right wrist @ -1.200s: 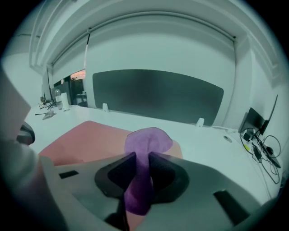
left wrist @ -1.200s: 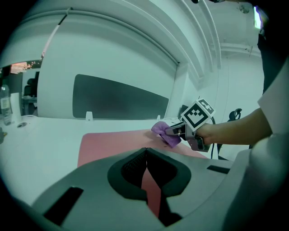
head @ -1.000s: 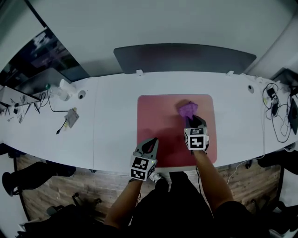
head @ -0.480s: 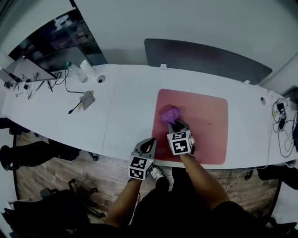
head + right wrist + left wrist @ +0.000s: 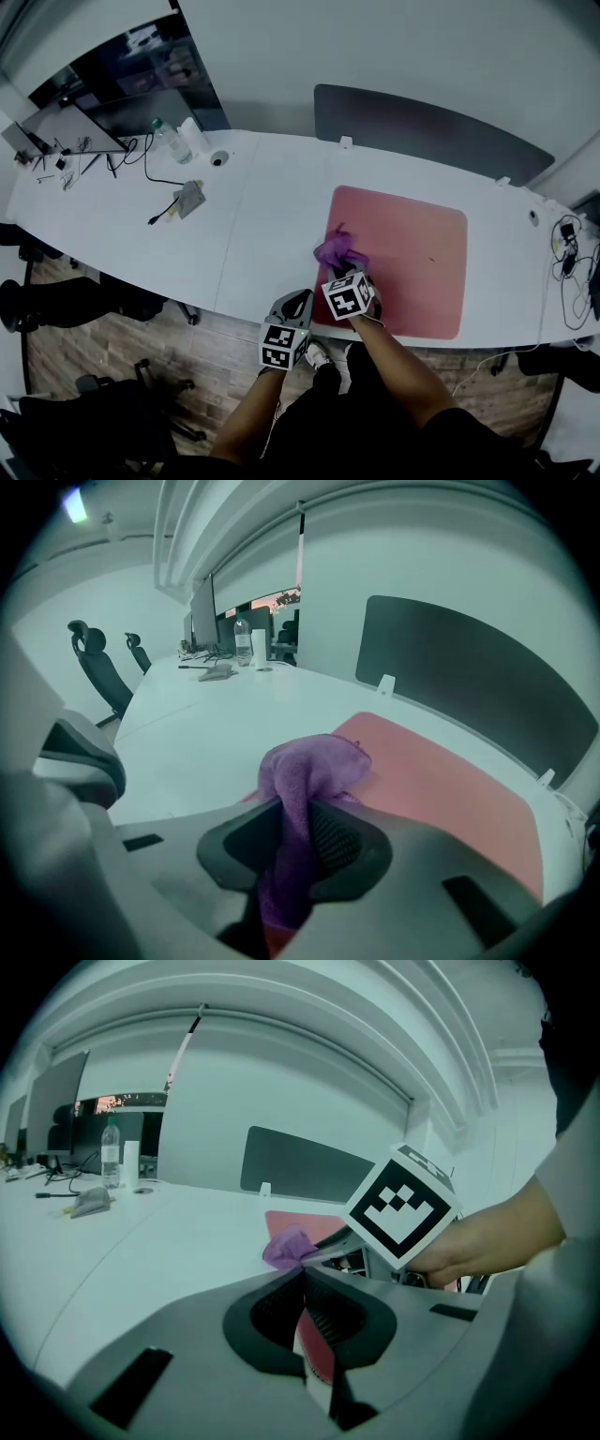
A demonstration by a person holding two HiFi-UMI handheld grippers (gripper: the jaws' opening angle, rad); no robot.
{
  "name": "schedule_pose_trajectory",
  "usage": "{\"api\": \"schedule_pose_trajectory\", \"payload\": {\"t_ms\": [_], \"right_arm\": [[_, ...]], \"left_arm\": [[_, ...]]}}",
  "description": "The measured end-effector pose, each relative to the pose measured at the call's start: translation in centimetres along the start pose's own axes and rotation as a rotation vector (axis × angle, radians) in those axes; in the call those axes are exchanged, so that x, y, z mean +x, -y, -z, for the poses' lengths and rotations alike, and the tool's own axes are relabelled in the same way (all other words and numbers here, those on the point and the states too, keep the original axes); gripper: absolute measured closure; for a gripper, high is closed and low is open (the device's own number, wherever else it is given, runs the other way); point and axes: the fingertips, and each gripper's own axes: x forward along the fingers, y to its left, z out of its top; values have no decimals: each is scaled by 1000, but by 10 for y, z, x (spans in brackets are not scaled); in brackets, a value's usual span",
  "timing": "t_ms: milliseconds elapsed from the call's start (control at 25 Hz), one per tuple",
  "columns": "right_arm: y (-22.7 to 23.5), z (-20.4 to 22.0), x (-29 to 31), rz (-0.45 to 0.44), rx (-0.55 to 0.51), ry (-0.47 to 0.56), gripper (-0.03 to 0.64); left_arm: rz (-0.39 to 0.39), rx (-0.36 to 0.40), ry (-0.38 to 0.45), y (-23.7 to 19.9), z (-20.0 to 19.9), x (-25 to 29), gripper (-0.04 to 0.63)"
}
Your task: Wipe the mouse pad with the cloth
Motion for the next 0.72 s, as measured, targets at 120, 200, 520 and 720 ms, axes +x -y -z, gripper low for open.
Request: {"api": "schedule_pose_trajectory", "payload": {"t_ms": [120,200,520,720], "right_arm": [[4,1,0,13,8,3,525],[7,1,0,24,20,8,525],[36,22,-12,76,92,23,528],[73,44,-28,124,147,12,528]], "left_arm": [[5,5,0,-1,1,1,574],[13,14,1,0,-1,3,574],[82,-7,-30,30,-3,21,574],[106,16,-35,45,-4,32,574]]}}
